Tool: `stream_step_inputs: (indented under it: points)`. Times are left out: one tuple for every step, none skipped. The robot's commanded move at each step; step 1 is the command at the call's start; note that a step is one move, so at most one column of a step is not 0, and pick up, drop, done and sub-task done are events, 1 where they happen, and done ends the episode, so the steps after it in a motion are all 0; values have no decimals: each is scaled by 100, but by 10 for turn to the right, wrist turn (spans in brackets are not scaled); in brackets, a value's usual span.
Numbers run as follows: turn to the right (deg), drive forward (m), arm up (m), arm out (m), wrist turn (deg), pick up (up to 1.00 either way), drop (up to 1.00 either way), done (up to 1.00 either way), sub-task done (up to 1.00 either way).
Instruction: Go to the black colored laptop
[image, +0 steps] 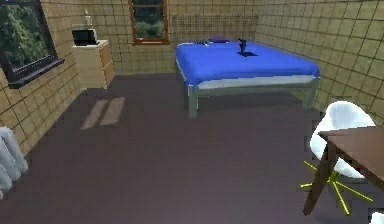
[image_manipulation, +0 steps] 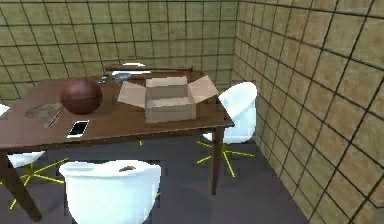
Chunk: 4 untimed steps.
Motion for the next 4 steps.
stream_step_inputs:
  points:
    - [0, 65, 0, 0, 0, 0, 0, 0, 0]
    - [240, 0, 0, 0, 0, 0, 0, 0, 0]
    - [0, 100, 0, 0, 0, 0, 0, 0, 0]
    - [30, 0, 0, 0, 0, 0, 0, 0, 0]
